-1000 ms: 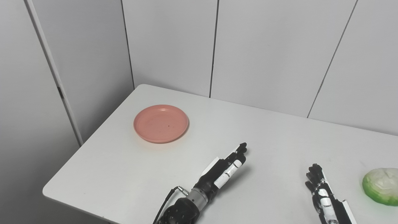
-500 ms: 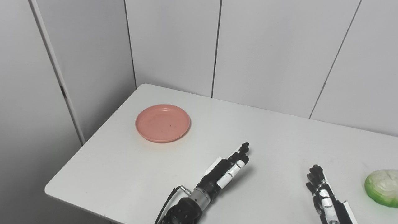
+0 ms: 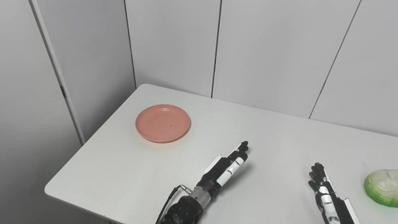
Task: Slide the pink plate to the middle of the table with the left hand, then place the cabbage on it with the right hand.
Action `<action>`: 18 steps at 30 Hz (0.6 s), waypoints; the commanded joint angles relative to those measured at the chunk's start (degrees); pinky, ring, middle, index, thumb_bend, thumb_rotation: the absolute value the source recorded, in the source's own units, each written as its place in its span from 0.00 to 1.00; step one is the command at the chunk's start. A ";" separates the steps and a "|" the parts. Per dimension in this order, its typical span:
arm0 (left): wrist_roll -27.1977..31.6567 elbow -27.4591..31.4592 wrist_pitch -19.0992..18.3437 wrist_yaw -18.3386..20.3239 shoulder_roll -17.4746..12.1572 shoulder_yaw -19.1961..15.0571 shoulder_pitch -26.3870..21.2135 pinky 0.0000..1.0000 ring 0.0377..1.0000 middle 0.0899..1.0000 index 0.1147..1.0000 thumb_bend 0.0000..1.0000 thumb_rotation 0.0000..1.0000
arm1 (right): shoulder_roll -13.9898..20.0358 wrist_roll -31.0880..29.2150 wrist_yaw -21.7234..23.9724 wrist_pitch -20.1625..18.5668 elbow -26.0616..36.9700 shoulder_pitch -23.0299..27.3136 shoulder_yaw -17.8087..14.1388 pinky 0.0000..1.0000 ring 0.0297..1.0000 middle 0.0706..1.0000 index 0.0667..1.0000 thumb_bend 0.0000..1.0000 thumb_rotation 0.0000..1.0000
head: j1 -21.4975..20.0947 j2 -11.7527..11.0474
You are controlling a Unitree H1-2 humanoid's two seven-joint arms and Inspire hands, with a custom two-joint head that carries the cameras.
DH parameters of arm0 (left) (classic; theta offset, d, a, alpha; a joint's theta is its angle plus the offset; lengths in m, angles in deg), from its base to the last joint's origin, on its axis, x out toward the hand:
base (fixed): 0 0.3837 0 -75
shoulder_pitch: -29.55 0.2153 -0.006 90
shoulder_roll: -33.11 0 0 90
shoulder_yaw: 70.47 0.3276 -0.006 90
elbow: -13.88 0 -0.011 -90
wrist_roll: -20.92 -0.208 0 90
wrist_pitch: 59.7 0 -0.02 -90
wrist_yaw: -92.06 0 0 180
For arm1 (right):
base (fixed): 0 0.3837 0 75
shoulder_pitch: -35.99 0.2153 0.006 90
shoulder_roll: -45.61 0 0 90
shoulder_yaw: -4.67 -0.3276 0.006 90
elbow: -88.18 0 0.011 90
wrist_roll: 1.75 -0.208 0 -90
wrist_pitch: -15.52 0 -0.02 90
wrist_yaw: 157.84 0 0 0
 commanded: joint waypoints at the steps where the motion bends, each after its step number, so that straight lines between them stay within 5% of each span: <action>1: 0.00 -1.04 -1.26 -0.91 -0.22 -0.24 1.65 1.00 1.00 1.00 1.00 0.50 1.00 | -0.15 0.32 -0.39 -0.92 -4.97 -0.72 -0.11 1.00 1.00 1.00 1.00 0.14 1.00 | -0.08 -0.09; 14: 1.41 6.62 -0.76 -1.50 -3.34 -3.74 -2.61 0.99 1.00 1.00 1.00 0.48 1.00 | -0.56 2.19 -1.23 -1.11 -5.77 -0.20 0.06 1.00 1.00 1.00 1.00 0.19 1.00 | 0.48 -0.80; 18: 0.58 10.82 -3.14 -2.19 -4.84 -4.53 -3.86 0.98 1.00 1.00 1.00 0.51 1.00 | -0.54 3.00 -1.45 -0.48 -5.87 -0.20 0.13 1.00 1.00 1.00 1.00 0.20 1.00 | 0.40 -0.68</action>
